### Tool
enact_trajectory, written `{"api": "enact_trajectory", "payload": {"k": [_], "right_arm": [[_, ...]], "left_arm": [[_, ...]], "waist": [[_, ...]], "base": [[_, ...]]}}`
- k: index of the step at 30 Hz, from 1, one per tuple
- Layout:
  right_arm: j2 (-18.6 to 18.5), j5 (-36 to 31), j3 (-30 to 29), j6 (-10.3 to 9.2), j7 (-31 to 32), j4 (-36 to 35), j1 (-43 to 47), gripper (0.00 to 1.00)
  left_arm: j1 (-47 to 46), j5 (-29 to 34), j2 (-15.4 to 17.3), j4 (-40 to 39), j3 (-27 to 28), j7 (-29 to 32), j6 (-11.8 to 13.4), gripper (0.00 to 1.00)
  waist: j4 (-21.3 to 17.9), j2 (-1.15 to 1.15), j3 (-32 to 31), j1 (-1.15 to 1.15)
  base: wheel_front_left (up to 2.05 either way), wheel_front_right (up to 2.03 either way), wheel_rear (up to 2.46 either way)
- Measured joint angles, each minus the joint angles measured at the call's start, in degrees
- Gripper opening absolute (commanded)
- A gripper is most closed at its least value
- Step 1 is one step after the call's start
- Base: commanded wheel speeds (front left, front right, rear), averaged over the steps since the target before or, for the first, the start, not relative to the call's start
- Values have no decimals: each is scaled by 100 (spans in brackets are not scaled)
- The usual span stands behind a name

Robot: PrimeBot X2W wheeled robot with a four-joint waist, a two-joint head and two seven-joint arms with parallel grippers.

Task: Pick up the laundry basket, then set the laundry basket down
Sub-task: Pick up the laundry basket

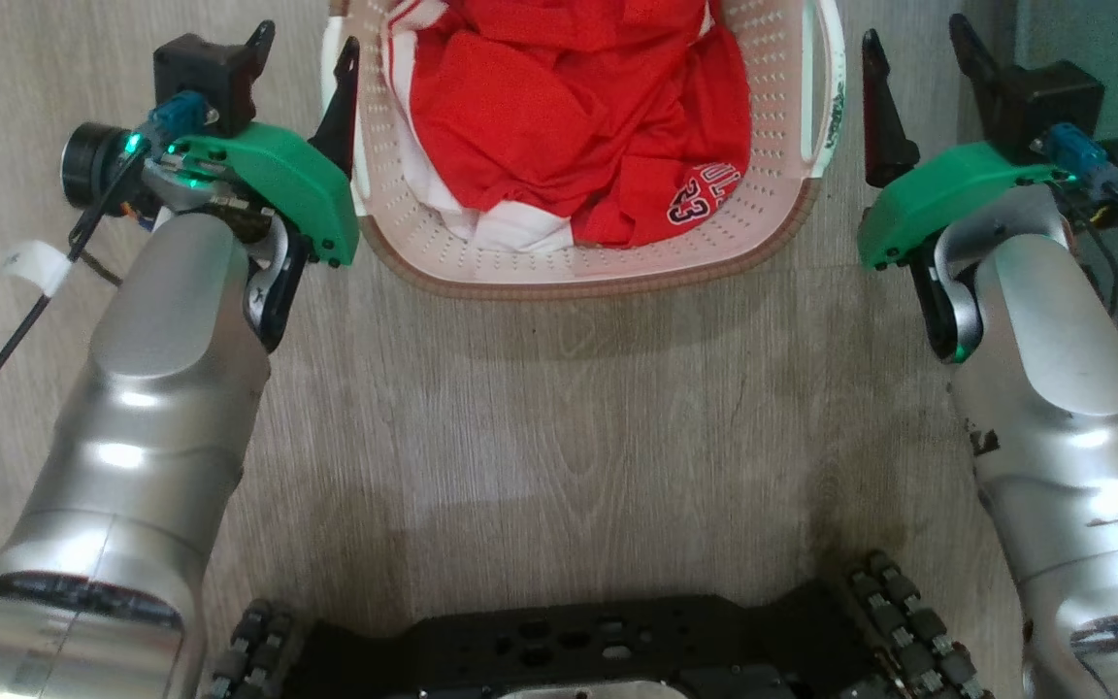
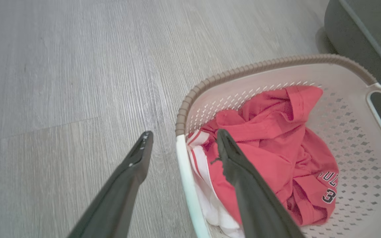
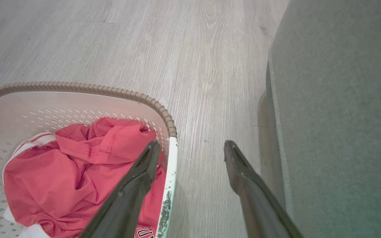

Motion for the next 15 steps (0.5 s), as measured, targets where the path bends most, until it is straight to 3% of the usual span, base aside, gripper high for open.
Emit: {"api": "enact_trajectory", "payload": {"k": [7, 15], "right_arm": [[7, 162, 238, 0, 0, 238, -185, 100], [7, 259, 567, 0, 0, 614, -430, 100]], "left_arm": [[-244, -169, -18, 568, -98, -1, -1, 100], [-481, -631, -18, 1171, -586, 0, -2, 100]], "waist": [[-81, 0, 234, 0], [-153, 0, 455, -1]], "base": [[0, 0, 0], [0, 0, 0]]}}
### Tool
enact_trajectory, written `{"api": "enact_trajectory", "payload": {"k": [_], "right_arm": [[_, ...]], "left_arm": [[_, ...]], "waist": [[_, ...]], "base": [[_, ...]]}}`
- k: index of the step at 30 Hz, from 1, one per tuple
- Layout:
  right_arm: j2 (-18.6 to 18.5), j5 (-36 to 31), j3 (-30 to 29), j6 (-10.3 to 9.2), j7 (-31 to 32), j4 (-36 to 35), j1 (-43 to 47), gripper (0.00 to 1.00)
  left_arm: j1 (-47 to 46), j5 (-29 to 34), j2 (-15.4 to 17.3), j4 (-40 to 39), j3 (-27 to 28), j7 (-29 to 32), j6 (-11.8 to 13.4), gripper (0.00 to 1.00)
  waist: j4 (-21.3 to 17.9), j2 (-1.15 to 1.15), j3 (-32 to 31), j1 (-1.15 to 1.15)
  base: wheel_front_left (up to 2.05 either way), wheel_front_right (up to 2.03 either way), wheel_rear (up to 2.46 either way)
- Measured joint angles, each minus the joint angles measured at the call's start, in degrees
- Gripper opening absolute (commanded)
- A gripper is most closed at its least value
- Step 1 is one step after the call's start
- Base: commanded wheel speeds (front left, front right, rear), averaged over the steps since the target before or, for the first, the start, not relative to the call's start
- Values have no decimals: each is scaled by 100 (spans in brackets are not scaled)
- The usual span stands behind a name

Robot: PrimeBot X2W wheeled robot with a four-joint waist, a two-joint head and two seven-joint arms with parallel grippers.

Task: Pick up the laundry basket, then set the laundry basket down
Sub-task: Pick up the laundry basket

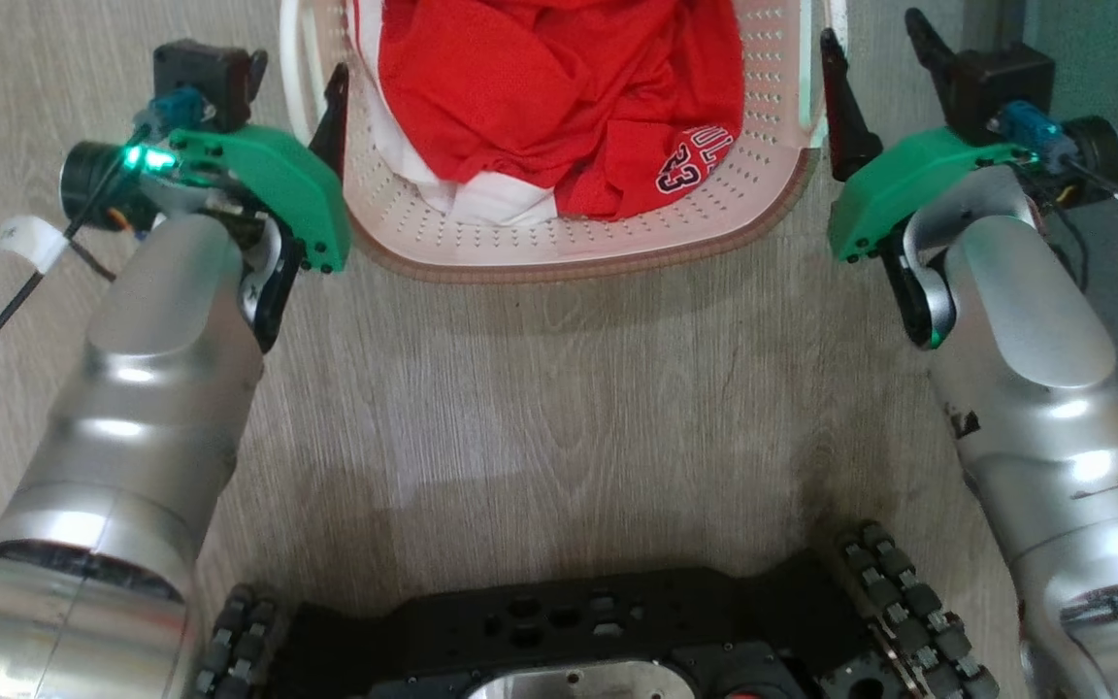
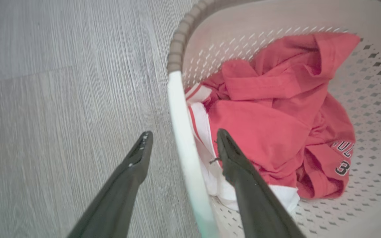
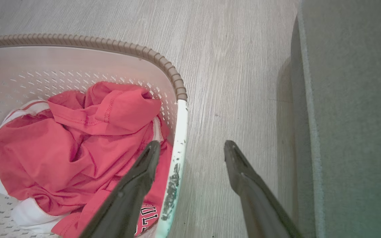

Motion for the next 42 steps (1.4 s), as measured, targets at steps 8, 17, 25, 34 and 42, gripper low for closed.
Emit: {"api": "enact_trajectory", "payload": {"k": [8, 17, 25, 34, 42], "right_arm": [[-1, 185, 258, 0, 0, 415, -238, 100], [9, 405, 454, 7, -5, 999, -533, 0], [64, 659, 579, 7, -12, 1233, -695, 0], [74, 740, 688, 7, -7, 1482, -693, 0], [83, 904, 868, 7, -7, 1856, -753, 0]], "left_arm": [[-241, -520, 9, 358, -378, 0, 0, 100], [-328, -1015, -9, 405, -739, 59, -57, 0], [-381, -1519, -57, 394, -1051, 110, -11, 0], [-377, -1980, -15, 409, -1418, 275, -7, 0], [-345, -2535, 15, 328, -1690, 720, 5, 0]], "waist": [[-42, 0, 150, 0], [49, 0, 219, 0], [83, 1, 190, 0], [80, 1, -61, 0], [98, 1, -445, 0]], "base": [[0, 0, 0], [0, 0, 0], [0, 0, 0], [0, 0, 0], [0, 0, 0]]}}
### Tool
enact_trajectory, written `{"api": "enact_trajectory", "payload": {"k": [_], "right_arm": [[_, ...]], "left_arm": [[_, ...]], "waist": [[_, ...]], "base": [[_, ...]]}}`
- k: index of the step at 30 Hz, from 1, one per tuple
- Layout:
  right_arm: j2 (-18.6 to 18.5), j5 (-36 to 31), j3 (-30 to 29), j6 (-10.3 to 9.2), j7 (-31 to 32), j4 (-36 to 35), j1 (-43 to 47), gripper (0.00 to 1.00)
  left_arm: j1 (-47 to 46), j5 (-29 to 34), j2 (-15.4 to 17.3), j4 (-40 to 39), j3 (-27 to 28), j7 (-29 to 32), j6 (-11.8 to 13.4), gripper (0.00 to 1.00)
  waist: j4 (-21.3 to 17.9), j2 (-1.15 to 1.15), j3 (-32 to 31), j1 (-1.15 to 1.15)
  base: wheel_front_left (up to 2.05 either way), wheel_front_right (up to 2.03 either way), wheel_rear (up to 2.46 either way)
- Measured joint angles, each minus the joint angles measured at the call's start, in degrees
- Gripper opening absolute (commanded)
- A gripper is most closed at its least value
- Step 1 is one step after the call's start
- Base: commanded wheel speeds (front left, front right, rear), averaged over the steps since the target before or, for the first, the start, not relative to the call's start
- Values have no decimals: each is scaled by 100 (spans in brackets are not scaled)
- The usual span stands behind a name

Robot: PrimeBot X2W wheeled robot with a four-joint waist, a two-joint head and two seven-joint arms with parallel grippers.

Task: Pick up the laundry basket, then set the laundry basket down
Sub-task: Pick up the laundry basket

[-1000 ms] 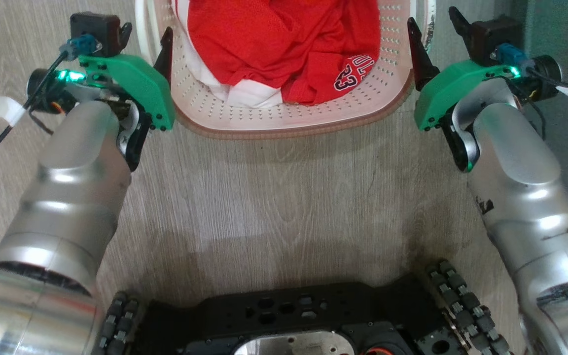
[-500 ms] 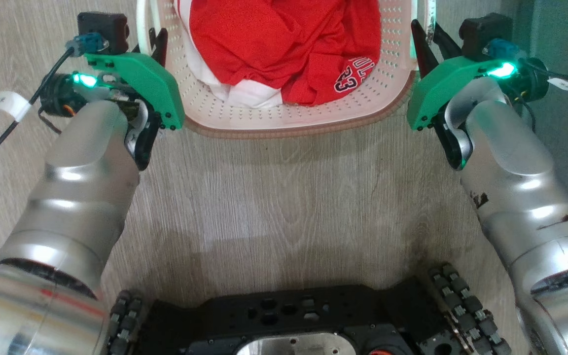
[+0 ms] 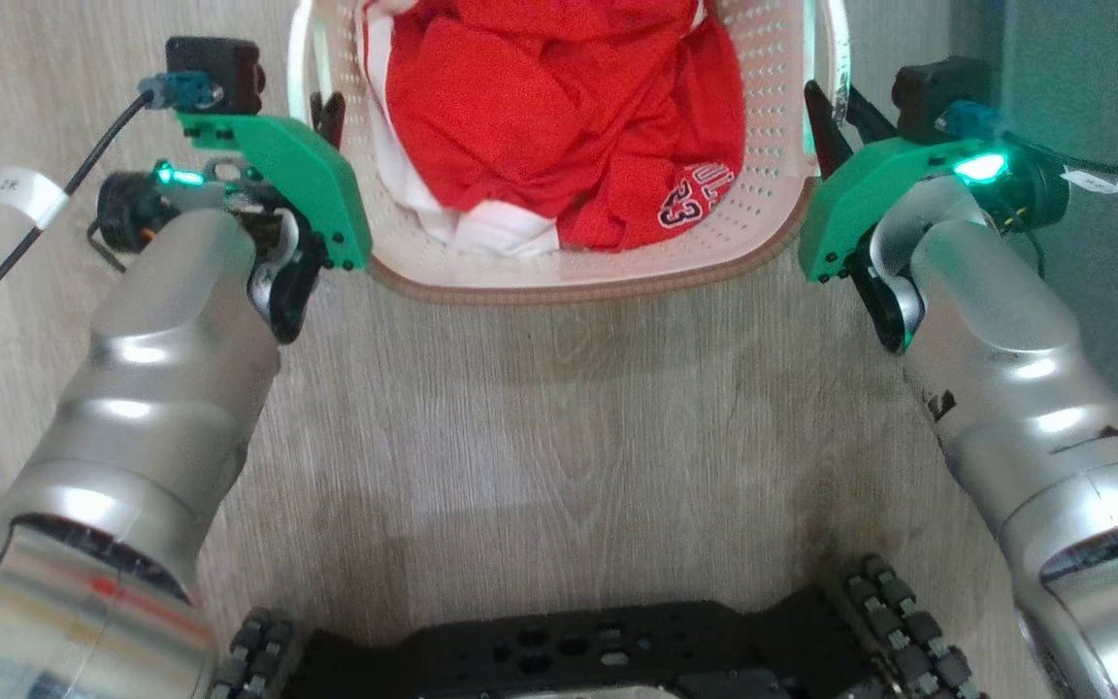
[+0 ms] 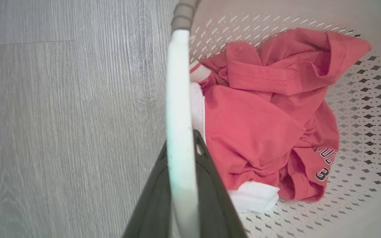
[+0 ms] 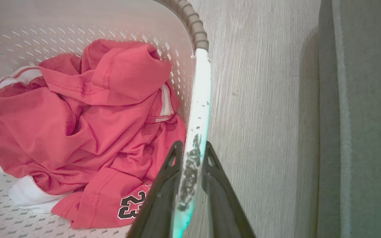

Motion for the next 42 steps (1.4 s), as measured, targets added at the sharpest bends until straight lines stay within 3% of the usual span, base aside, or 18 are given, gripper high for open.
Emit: {"api": "enact_trajectory", "payload": {"k": [14, 25, 42], "right_arm": [[11, 924, 1058, 0, 546, 348, -58, 0], [11, 1840, 1863, 0, 1533, 261, 295, 0], [-3, 2758, 2608, 0, 2268, 274, 854, 0]], "left_arm": [[366, -864, 203, -79, -426, 829, 3, 0], [906, -1521, 411, -181, -716, 1514, 4, 0], [1741, -2241, 555, -280, -1053, 2238, 4, 0]], "waist": [[-34, 0, -1045, 0], [-106, 0, -2035, -1], [-224, 0, -3445, -1]], "base": [[0, 0, 0], [0, 0, 0], [0, 0, 0]]}}
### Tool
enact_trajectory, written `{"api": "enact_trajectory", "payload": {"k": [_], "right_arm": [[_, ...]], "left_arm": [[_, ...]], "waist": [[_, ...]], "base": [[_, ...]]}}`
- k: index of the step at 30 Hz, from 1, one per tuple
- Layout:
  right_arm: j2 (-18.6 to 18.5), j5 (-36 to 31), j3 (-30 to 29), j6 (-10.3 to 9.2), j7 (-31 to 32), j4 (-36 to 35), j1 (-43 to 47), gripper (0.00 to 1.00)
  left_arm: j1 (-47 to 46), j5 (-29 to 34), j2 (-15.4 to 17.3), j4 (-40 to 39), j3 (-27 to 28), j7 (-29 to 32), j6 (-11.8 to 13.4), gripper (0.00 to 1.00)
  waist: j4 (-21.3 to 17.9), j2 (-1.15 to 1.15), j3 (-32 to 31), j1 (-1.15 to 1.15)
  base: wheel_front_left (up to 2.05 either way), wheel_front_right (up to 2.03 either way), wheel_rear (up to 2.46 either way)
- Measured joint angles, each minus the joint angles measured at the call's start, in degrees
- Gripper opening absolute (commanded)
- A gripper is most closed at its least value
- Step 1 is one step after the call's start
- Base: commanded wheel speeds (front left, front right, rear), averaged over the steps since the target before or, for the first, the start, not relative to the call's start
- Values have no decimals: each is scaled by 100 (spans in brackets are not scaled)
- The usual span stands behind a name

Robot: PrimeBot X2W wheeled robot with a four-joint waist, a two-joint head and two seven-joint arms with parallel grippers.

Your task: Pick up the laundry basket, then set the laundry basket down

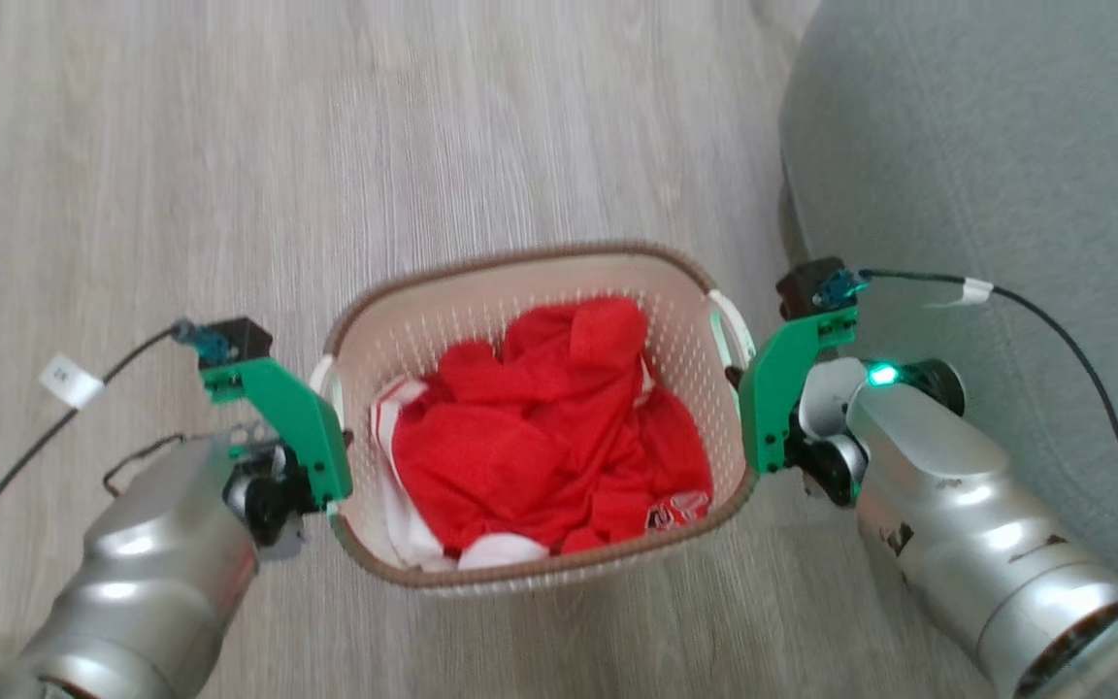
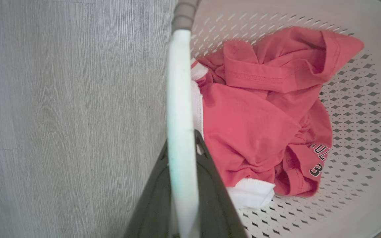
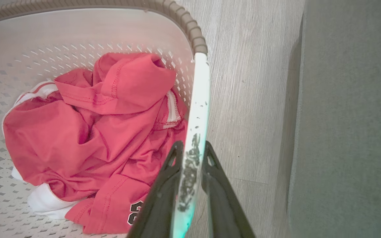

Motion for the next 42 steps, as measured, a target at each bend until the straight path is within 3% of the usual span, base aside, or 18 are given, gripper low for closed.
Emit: {"api": "enact_trajectory", "payload": {"k": [19, 42], "right_arm": [[13, 768, 421, 0, 567, 160, 623, 0], [44, 1172, 716, 0, 678, 237, 791, 0]], "left_arm": [[692, -444, 19, 55, -224, 337, -1, 0], [909, -670, 2, 175, -347, 375, -2, 0]], "waist": [[-143, 0, -1351, 0], [-107, 0, -1616, 0]], "base": [[0, 0, 0], [0, 0, 0]]}}
